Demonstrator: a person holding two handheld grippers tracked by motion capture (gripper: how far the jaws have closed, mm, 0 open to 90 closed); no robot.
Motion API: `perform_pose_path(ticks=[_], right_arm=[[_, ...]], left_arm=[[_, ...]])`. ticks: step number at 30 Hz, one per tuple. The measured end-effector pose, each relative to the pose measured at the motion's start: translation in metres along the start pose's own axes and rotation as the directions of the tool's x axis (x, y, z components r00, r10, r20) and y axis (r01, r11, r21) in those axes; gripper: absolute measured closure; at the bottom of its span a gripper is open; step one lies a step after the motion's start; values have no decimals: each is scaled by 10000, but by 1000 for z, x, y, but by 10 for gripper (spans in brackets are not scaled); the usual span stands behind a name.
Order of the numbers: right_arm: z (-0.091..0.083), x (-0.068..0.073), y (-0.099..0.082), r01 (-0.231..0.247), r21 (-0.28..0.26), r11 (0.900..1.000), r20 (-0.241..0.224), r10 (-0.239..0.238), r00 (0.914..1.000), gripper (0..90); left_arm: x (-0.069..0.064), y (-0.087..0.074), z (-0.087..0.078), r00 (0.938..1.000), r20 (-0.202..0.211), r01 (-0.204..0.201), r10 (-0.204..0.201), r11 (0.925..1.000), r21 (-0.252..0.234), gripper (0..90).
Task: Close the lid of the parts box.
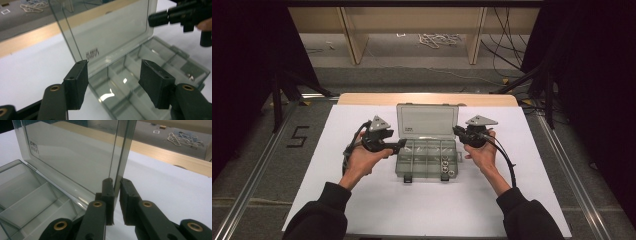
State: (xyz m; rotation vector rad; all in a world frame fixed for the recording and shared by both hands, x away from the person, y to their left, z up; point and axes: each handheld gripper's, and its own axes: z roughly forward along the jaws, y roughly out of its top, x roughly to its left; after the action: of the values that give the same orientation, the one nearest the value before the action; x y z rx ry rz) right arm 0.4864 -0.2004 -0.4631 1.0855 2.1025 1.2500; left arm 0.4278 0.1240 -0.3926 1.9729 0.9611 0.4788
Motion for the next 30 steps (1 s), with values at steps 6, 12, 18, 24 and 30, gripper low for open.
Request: perform_pose_path(ticks=[6,12,18,24,30], right_arm=[[0,0,-1,72,-65,10000,-8,-72,10000,828],[1,1,-1,79,-136,9999,18,-79,10000,828],[1,2,-1,99,-119,9999,10,-99,10000,827],[1,1,-1,167,-142,9998,17,-167,9999,827],[1,1,-1,182,-163,9997,33,-182,9998,826]], left_arm=[[6,28,6,9999,-161,1,-3,9999,-103,379],[16,53,5,9991,-377,159,-174,9990,-406,422],[27,71,12,9985,-453,267,-291,9982,-529,613],[38,84,18,9970,-770,16,-45,9993,-377,850],[45,86,31,9961,-885,-47,30,9998,-188,897]])
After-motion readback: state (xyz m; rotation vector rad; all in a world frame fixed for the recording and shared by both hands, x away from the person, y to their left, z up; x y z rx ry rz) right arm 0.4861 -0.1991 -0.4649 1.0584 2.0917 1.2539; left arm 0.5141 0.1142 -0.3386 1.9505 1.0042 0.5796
